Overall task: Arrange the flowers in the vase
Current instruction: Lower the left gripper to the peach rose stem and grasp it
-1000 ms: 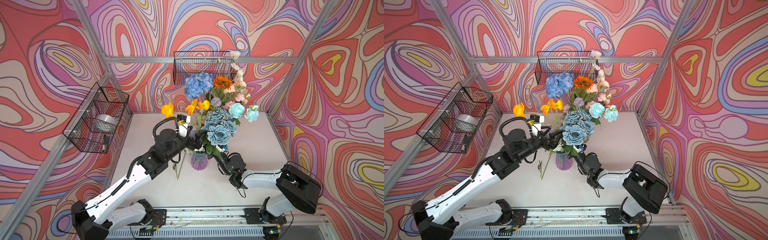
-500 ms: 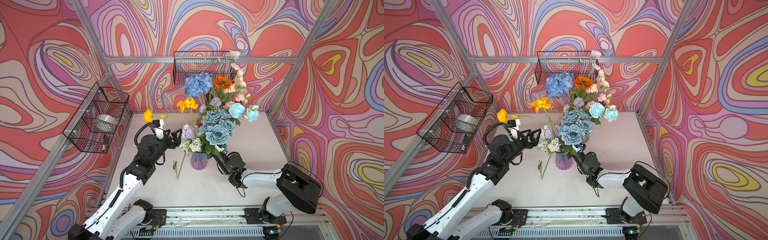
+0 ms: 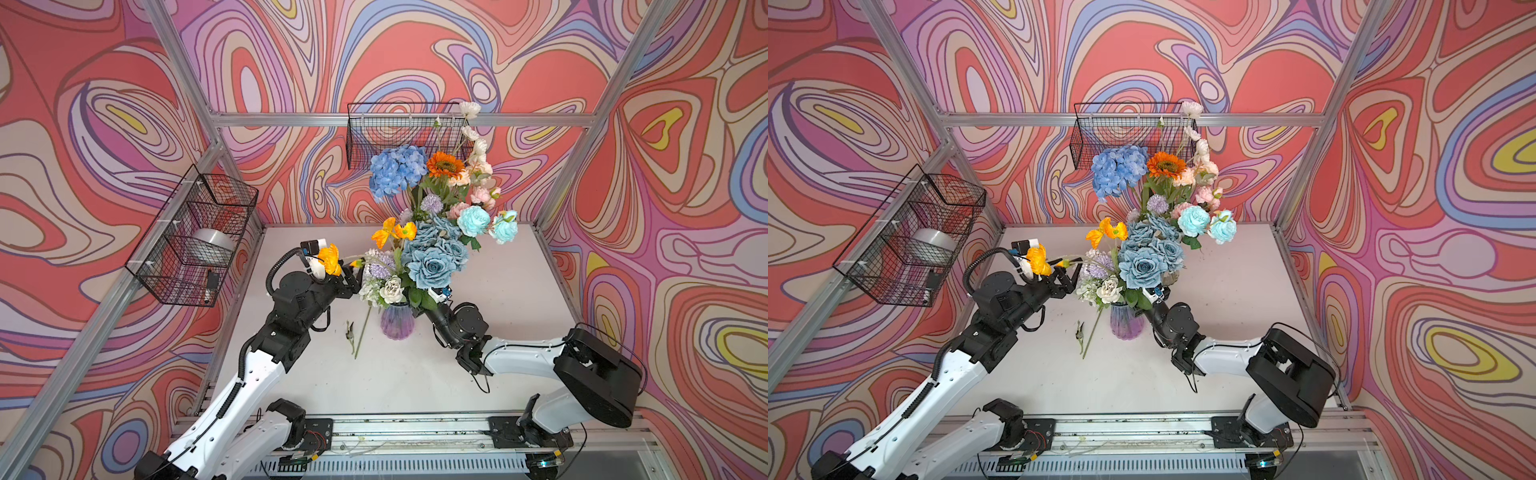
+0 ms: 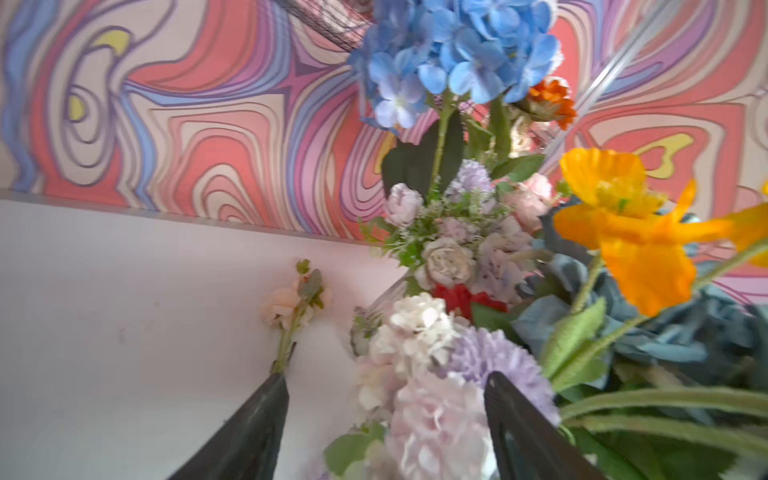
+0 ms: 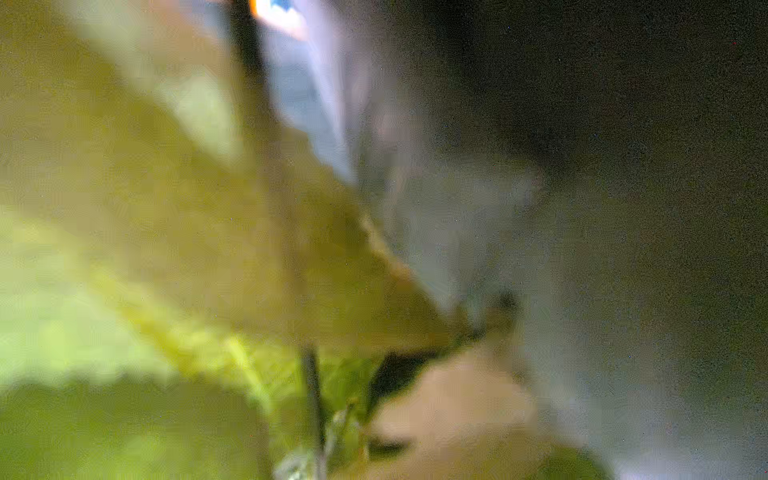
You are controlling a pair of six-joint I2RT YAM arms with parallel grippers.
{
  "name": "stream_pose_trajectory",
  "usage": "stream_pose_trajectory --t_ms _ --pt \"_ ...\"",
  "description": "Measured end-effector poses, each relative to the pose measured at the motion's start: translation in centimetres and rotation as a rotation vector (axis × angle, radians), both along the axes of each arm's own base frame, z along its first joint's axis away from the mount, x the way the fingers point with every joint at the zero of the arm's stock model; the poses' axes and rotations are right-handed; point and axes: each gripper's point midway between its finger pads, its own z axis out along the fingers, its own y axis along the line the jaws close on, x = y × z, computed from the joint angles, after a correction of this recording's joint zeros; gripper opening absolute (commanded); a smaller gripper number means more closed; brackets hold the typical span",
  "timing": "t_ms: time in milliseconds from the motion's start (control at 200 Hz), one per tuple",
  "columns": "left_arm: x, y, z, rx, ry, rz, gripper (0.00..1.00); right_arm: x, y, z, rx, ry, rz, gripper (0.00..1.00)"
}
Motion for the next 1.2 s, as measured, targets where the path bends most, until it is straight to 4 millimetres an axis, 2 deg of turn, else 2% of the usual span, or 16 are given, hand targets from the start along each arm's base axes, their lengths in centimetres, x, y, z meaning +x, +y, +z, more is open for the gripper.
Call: stream_pose_trajectory --t_ms 160,285,416,541,701,861,992,1197 --pt "1.8 3.2 -3.0 0.049 0.066 0.157 0.81 0.0 0.0 0.0 -0.005 -0.004 -0.002 0.49" --pt "3.8 5.5 -7.0 0.075 0.16 0.231 0.8 0.0 0.0 0.0 -0.015 -0.006 -0.004 0.5" --pt "6.1 6.0 -11.3 0.086 0.268 0.206 0.77 -0.1 0.0 -0.1 -0.029 0.002 -0.003 0.49" --pt "8.2 3.5 -15.0 0.099 0.369 0.073 0.72 -0.1 0.0 -0.3 -0.042 0.017 0.0 0.49" --pt "10.1 0.4 -18.2 0.077 0.457 -0.088 0.65 -0.1 0.0 -0.4 -0.051 0.035 0.0 0.49" --pt "11.9 -1.8 -20.2 0.077 0.526 -0.197 0.61 -0.1 -0.1 -0.5 -0.055 0.045 -0.002 0.49" --pt "13.2 -3.7 -21.2 0.148 0.568 -0.255 0.58 0.0 -0.1 -0.5 -0.056 0.051 -0.003 0.49" --pt "12.8 -6.8 -23.4 0.303 0.633 -0.314 0.5 -0.1 -0.1 -0.5 -0.052 0.055 -0.001 0.48"
